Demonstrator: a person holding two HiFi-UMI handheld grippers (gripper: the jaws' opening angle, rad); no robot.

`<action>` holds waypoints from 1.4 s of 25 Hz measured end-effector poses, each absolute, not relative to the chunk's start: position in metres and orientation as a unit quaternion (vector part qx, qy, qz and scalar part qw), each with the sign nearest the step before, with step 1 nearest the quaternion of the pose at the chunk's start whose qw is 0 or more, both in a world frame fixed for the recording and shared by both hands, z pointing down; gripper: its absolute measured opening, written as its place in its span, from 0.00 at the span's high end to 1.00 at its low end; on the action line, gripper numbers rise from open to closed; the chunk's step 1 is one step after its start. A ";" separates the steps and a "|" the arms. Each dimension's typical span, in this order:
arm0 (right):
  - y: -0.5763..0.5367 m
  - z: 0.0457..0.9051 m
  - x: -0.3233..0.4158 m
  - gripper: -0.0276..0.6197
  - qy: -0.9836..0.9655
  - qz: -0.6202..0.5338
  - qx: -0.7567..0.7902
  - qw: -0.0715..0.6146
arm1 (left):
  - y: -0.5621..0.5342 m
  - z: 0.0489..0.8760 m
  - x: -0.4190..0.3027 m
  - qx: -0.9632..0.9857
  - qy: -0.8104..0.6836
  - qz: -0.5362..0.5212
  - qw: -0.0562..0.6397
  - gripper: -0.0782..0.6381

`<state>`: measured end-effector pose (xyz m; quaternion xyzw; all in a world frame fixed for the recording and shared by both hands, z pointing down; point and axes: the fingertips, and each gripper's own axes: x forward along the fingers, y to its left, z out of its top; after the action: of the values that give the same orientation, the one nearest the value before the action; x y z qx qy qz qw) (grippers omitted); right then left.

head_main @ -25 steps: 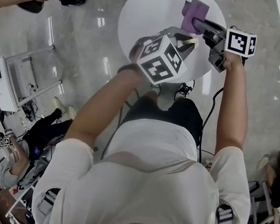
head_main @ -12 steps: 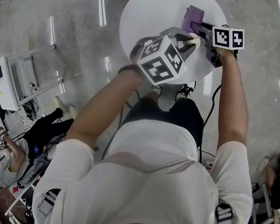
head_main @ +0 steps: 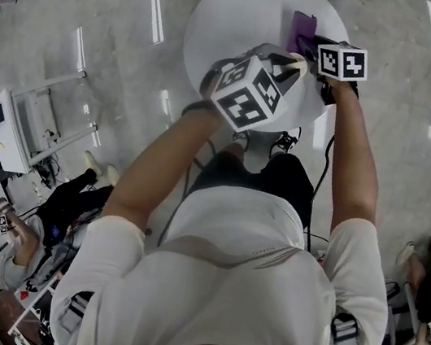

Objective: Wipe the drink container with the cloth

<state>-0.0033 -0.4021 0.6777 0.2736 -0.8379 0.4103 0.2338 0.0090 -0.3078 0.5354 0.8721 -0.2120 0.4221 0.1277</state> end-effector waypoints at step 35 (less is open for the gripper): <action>-0.236 0.289 0.086 0.81 -0.866 0.105 0.487 0.039 | -0.246 0.265 -0.107 0.897 -0.425 0.115 0.034 0.89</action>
<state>0.0865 -0.2362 0.2885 0.4872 -0.8661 0.1053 0.0389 -0.1066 -0.2461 0.2653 0.8970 -0.4253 0.1151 0.0343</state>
